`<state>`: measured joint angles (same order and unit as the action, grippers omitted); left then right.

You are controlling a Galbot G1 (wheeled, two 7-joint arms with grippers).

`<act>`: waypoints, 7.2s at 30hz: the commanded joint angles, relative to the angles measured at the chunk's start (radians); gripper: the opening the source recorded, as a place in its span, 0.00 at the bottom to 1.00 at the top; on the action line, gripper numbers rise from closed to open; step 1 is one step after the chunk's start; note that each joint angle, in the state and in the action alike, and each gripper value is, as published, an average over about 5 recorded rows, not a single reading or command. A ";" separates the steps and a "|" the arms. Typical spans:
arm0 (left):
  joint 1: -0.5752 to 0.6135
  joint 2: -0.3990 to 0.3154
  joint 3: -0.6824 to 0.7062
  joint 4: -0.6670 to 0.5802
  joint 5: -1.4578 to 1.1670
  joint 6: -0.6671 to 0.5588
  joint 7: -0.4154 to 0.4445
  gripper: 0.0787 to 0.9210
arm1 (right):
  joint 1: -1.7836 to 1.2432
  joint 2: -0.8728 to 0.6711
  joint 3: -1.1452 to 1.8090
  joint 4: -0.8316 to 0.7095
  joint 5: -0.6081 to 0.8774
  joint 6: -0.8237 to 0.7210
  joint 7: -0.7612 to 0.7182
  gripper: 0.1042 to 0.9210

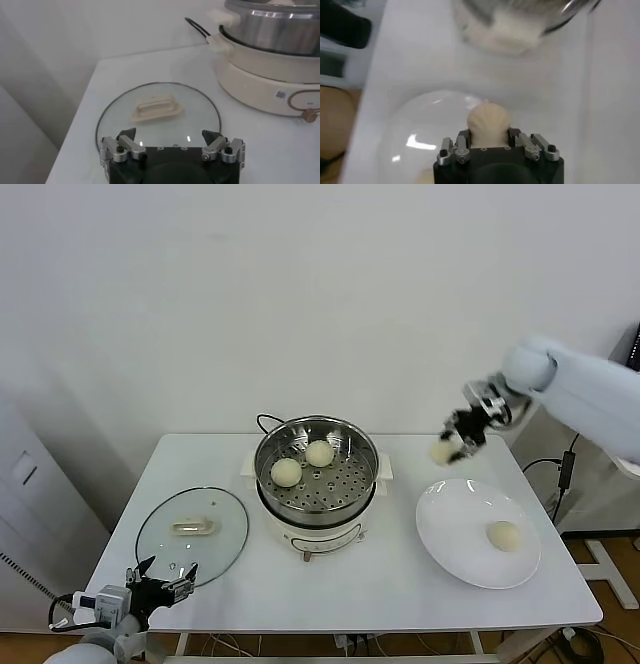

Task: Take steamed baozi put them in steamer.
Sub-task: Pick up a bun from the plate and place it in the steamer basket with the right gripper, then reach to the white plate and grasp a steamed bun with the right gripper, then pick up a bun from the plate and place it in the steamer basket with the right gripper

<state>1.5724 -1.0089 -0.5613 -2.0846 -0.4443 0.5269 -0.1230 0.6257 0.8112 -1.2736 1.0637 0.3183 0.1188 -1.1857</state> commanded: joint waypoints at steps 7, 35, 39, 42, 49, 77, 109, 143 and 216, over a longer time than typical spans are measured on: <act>0.010 0.005 0.007 -0.014 0.003 -0.005 0.001 0.88 | 0.068 0.357 0.048 -0.047 -0.098 0.451 0.010 0.43; 0.029 -0.002 0.000 -0.018 0.016 -0.021 0.005 0.88 | -0.126 0.396 0.110 0.213 -0.539 0.754 0.055 0.44; 0.029 -0.002 -0.002 -0.018 0.016 -0.021 0.005 0.88 | -0.153 0.390 0.113 0.231 -0.571 0.754 0.055 0.44; 0.029 -0.003 -0.002 -0.017 0.016 -0.021 0.005 0.88 | -0.174 0.393 0.121 0.227 -0.590 0.754 0.055 0.44; 0.027 -0.005 -0.001 -0.017 0.016 -0.021 0.005 0.88 | -0.222 0.412 0.152 0.189 -0.633 0.754 0.058 0.44; 0.030 0.002 -0.008 -0.023 0.011 -0.016 0.005 0.88 | -0.017 0.159 0.104 0.093 -0.255 0.271 0.055 0.88; 0.041 -0.017 -0.016 -0.055 0.009 -0.009 0.005 0.88 | -0.178 -0.284 -0.055 -0.031 -0.121 -0.005 -0.025 0.88; 0.038 -0.014 -0.018 -0.056 0.009 -0.007 0.005 0.88 | -0.590 -0.118 0.365 -0.277 -0.369 0.089 0.097 0.88; 0.051 -0.015 -0.016 -0.061 0.025 -0.007 0.003 0.88 | 0.250 0.433 -0.494 0.039 0.747 -0.516 0.192 0.46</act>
<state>1.6239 -1.0247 -0.5774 -2.1495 -0.4189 0.5223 -0.1206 0.8729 1.1022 -1.7332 1.1065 0.9738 -0.3351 -1.0528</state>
